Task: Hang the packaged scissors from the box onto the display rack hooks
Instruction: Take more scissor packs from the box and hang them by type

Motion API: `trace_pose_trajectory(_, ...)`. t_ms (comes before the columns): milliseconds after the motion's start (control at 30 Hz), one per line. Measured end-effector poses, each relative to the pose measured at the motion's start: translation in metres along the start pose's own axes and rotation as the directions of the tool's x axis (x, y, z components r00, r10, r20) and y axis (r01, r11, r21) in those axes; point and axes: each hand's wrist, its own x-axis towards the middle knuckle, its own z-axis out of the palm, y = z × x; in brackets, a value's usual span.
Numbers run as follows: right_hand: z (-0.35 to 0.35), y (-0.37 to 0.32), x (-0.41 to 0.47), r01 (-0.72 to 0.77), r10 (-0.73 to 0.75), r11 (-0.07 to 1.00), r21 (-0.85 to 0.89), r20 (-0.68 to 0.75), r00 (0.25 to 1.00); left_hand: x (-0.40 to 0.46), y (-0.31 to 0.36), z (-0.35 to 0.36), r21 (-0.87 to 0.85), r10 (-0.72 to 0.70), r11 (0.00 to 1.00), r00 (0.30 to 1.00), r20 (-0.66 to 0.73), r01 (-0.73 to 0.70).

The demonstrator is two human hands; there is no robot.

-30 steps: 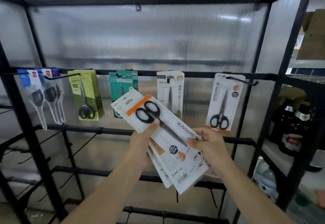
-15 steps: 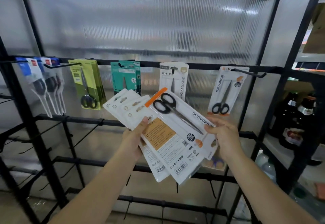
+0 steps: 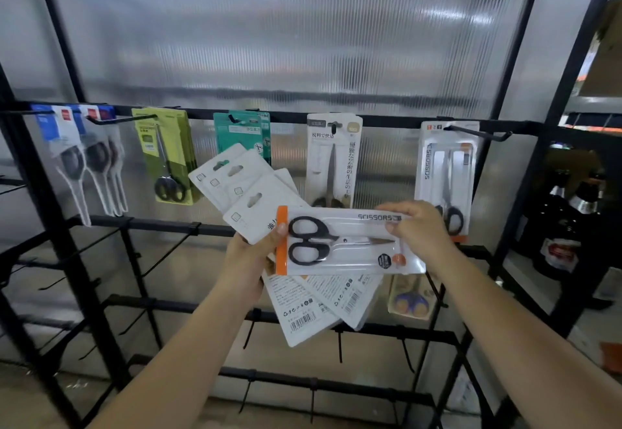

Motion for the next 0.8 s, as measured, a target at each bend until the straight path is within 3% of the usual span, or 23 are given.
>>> trace_pose_trajectory(133,0.005,-0.004,0.008,0.104,-0.123,0.984,-0.142,-0.125,0.985,-0.001,0.002,0.004,-0.005,0.097,0.995,0.993,-0.072,-0.098)
trace_pose_trajectory(167,0.009,-0.003,0.007,0.055,-0.077,0.991,-0.119,-0.186,0.98,-0.001,0.001,0.004,-0.027,0.093,0.995,0.989,-0.118,-0.097)
trace_pose_trajectory(233,0.017,-0.001,0.004,-0.178,0.198,0.976,0.124,-0.173,0.965,-0.001,-0.004,0.006,-0.054,0.085,0.994,0.981,-0.173,-0.096)
trace_pose_trajectory(300,0.024,0.002,0.001,-0.428,0.446,0.765,0.481,0.083,0.891,-0.002,-0.01,0.007,-0.055,0.074,0.995,0.971,-0.227,-0.089)
trace_pose_trajectory(367,0.03,0.004,-0.003,-0.505,0.462,0.534,0.678,0.266,0.846,-0.003,-0.014,0.009,-0.081,0.056,0.994,0.964,-0.259,-0.079)
trace_pose_trajectory(500,0.036,0.004,-0.006,-0.416,0.419,0.457,0.786,0.223,0.88,-0.005,-0.016,0.012,-0.144,0.019,0.988,0.969,-0.245,-0.055)
trace_pose_trajectory(667,0.02,0.008,-0.005,-0.204,0.448,0.413,0.888,-0.002,0.894,-0.002,-0.013,0.005,-0.164,-0.016,0.986,0.963,-0.268,-0.029)
trace_pose_trajectory(733,0.008,0.011,-0.003,-0.086,0.443,0.444,0.892,-0.135,0.886,0.001,-0.013,-0.003,-0.133,-0.017,0.991,0.952,-0.305,-0.025)
trace_pose_trajectory(800,-0.005,0.015,-0.005,0.076,0.353,0.616,0.784,-0.361,0.863,0.004,-0.015,-0.008,-0.086,-0.007,0.996,0.946,-0.323,-0.022)
